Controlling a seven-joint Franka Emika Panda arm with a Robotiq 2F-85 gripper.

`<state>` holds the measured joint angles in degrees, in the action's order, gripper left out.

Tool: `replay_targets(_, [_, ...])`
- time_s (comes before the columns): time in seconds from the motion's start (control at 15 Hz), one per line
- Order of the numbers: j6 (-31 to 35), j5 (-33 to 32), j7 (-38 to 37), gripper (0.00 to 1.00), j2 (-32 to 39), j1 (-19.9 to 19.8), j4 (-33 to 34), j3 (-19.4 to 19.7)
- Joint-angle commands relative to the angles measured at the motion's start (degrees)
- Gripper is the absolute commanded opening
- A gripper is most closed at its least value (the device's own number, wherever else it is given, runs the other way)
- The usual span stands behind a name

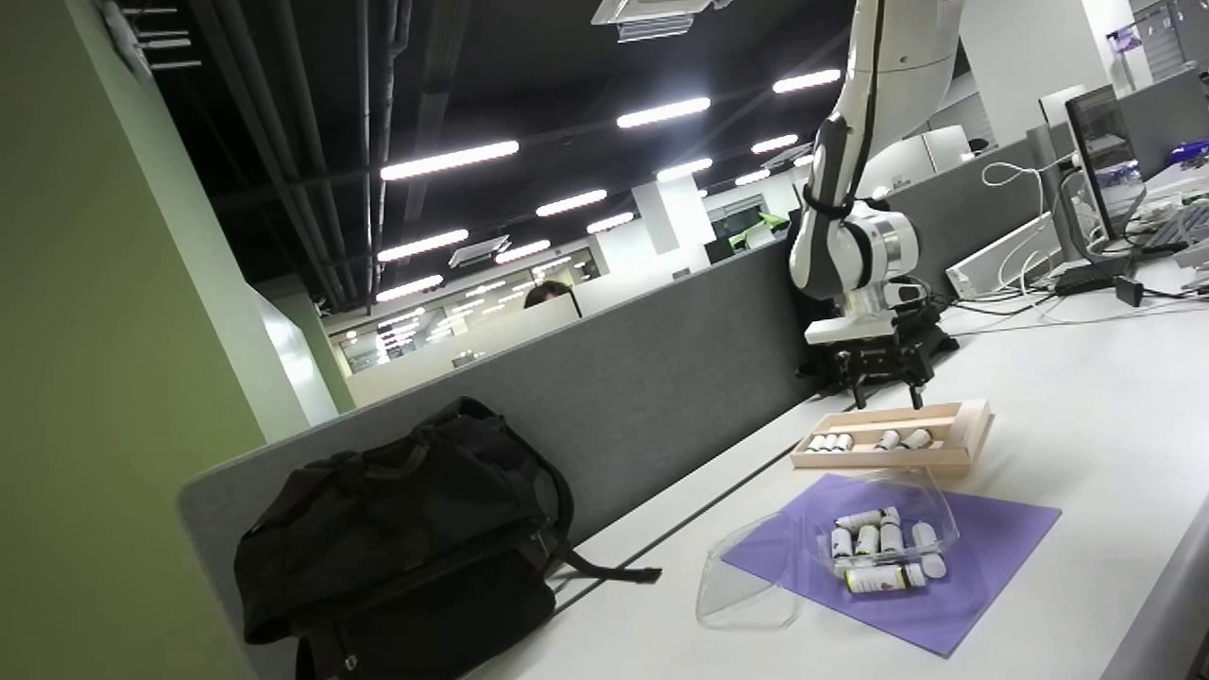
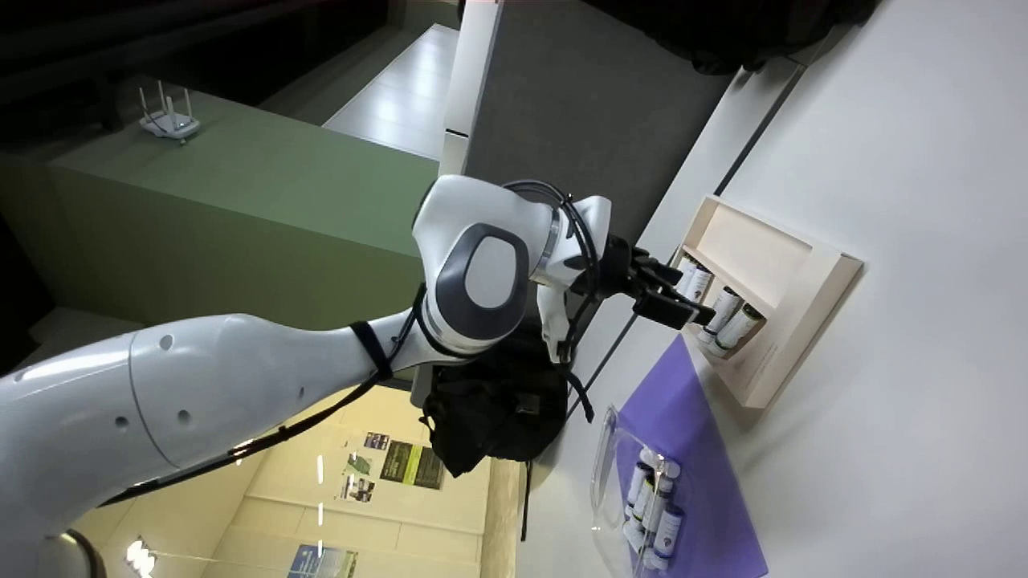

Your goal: Pick a bottle from the tray and put it in the container

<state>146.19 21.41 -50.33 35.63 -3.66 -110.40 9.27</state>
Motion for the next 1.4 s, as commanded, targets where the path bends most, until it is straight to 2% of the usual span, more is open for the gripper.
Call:
replay_targets(0.0, [-2.6, -1.7, -4.1, 1.00, 2.8, 1.7, 3.6, 0.6])
replay_targets(0.27, [-6.2, -3.2, -4.9, 1.00, 4.4, 2.8, 4.4, 0.6])
replay_targets(1.33, [3.0, -6.5, -6.0, 1.00, 6.9, 4.2, 3.6, 2.9])
